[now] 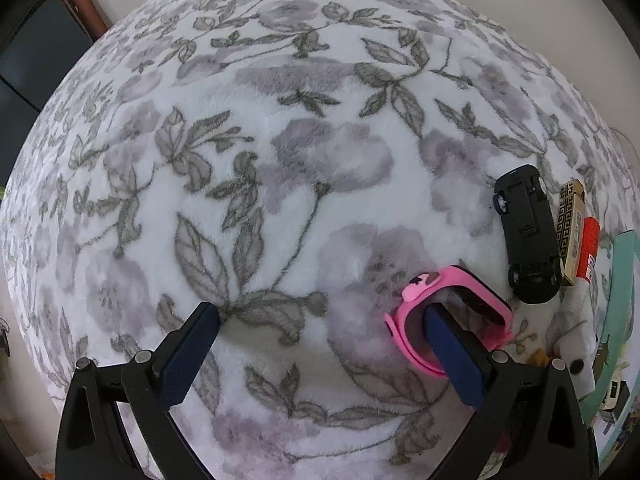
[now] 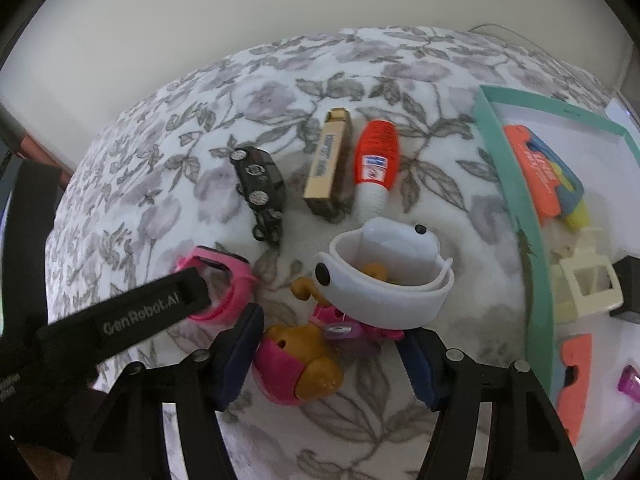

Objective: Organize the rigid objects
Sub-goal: 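Move both tools back toward the white watch in the pile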

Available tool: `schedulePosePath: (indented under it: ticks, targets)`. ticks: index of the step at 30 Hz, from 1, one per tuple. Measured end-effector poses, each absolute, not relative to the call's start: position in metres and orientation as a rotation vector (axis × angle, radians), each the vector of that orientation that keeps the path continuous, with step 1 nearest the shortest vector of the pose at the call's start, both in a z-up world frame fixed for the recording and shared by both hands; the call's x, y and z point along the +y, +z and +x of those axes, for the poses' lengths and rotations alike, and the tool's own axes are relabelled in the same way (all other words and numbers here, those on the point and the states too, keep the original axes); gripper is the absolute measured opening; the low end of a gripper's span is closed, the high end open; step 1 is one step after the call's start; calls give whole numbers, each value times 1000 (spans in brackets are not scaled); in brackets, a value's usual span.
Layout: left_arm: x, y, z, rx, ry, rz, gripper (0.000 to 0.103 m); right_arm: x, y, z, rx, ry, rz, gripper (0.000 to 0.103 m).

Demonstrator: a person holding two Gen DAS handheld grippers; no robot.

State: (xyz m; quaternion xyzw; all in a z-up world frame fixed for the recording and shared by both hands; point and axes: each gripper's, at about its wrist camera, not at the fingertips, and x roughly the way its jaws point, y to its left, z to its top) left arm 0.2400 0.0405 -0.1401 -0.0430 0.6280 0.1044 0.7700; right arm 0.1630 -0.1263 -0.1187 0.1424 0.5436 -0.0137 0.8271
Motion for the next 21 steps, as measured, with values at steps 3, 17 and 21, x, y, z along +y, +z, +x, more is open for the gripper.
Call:
schedulePosePath:
  ticks: [3,17,21]
  targets:
    - [33,-137,236,1349,205,-80,89,-132,-118,158,1163,-37,309,68]
    - [-39,-129,226,1269,114,133,22,-146,-117,137,1195,-64,352,68]
    - [-46,-127,217,1268,119,154,18,-148,-117,131,1204,-73,358,68]
